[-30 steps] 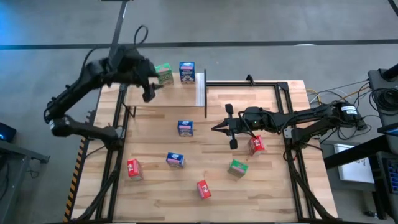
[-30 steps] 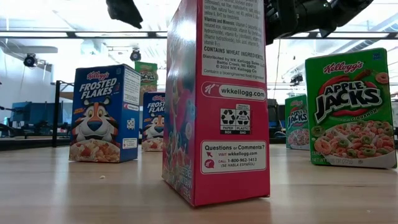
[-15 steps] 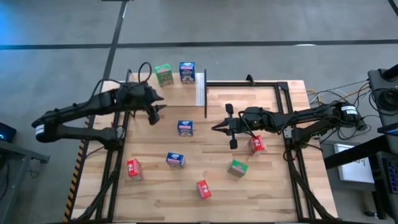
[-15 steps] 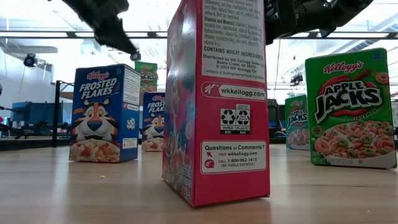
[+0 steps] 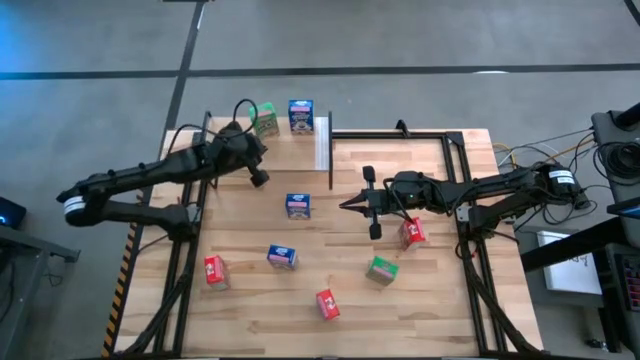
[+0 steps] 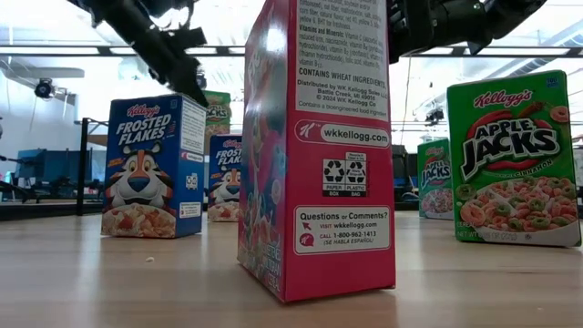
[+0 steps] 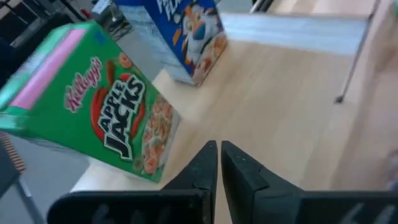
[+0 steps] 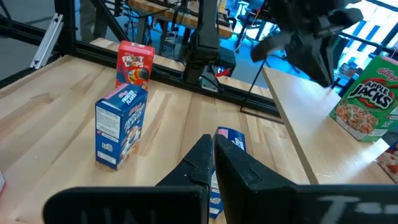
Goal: Stack cereal on shelf
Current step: Put the middle left green cereal box on the shelf
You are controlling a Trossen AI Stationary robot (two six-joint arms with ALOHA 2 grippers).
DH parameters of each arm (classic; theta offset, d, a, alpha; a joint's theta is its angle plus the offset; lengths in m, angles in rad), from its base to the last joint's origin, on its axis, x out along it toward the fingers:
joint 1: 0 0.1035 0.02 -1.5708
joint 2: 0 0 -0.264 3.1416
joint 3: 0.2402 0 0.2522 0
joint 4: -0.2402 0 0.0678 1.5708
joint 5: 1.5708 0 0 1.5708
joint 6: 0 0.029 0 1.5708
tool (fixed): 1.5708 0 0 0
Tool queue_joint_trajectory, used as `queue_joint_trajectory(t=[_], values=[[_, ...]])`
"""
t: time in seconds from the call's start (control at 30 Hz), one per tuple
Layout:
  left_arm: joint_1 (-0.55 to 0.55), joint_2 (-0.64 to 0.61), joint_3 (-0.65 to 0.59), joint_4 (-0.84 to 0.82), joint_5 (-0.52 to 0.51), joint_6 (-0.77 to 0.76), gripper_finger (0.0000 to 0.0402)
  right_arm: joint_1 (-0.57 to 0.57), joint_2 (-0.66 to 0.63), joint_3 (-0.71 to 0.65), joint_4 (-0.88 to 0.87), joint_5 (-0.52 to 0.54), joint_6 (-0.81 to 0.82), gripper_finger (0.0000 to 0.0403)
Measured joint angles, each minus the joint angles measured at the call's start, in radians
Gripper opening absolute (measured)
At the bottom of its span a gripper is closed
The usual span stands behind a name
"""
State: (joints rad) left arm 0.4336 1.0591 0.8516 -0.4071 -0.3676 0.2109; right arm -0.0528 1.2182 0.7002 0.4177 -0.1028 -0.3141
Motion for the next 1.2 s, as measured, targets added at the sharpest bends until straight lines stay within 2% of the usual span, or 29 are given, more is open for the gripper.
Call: queue_joint_trajectory(t=[0.43, 0.83, 0.97, 1.1, 1.2], values=[[0.185, 0.111, 0.0, 0.067, 0.002, 0.077, 0.0001, 0.0, 0.0, 0.0, -0.001, 0.0, 0.0, 0.0009], [0.223, 0.134, 0.0, 0.078, 0.005, 0.076, 0.0001, 0.0, 0.0, 0.0, -0.001, 0.0, 0.0, 0.0009], [0.223, 0.134, 0.0, 0.079, 0.061, 0.052, 0.0001, 0.0, 0.0, 0.0, -0.001, 0.0, -0.001, 0.0009], [0.223, 0.134, 0.0, 0.095, 0.173, 0.029, 0.0001, 0.0, 0.0, 0.0, -0.001, 0.0, -0.001, 0.0009], [0.222, 0.134, -0.002, 0.14, 0.198, 0.022, 0.0001, 0.0, 0.0, 0.0, -0.001, 0.0, -0.001, 0.0009]])
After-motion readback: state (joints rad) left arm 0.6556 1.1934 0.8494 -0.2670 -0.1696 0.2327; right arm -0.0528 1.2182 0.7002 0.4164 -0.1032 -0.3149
